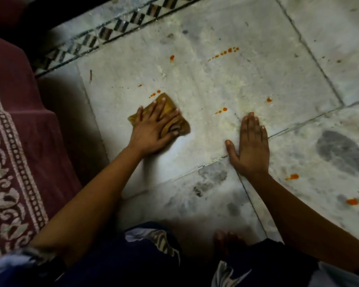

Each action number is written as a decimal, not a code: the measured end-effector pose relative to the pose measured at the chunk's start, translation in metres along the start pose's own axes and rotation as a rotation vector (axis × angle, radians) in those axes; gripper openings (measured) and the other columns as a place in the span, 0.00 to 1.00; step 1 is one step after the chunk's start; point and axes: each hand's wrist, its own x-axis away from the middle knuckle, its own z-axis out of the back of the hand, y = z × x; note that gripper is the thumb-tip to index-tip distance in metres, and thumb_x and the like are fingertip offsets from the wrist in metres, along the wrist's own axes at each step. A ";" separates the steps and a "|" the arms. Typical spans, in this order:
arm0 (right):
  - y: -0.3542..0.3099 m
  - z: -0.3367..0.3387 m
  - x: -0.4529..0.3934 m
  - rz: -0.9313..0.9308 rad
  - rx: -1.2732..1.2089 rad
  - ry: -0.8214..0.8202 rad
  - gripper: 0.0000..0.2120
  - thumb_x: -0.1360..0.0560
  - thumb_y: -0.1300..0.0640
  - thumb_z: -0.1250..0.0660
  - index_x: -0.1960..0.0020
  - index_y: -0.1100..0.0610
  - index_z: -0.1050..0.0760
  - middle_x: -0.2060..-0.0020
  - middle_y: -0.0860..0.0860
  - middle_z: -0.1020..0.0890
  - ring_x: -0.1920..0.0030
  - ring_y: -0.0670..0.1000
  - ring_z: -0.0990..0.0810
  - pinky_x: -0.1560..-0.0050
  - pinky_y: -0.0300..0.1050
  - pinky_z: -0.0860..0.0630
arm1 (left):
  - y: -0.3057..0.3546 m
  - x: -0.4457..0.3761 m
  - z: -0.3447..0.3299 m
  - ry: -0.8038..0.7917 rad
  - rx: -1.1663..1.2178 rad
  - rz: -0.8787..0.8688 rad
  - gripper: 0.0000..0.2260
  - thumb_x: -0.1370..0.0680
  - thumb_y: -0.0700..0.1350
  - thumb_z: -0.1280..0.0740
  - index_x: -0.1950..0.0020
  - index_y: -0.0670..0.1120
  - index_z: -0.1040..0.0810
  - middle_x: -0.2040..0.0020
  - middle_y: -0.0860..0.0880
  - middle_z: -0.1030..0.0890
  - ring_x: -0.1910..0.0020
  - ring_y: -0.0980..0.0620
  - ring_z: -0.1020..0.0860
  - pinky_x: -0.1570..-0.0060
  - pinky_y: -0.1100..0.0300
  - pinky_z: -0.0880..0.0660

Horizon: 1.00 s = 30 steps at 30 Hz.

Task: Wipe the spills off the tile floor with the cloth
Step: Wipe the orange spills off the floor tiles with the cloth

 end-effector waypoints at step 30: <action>-0.006 -0.005 -0.030 0.011 0.049 -0.019 0.39 0.24 0.37 0.55 0.24 0.64 0.54 0.24 0.60 0.50 0.24 0.57 0.51 0.26 0.50 0.57 | -0.058 -0.007 0.007 0.048 0.097 0.288 0.29 0.25 0.65 0.51 0.25 0.58 0.46 0.22 0.47 0.51 0.24 0.44 0.51 0.29 0.45 0.58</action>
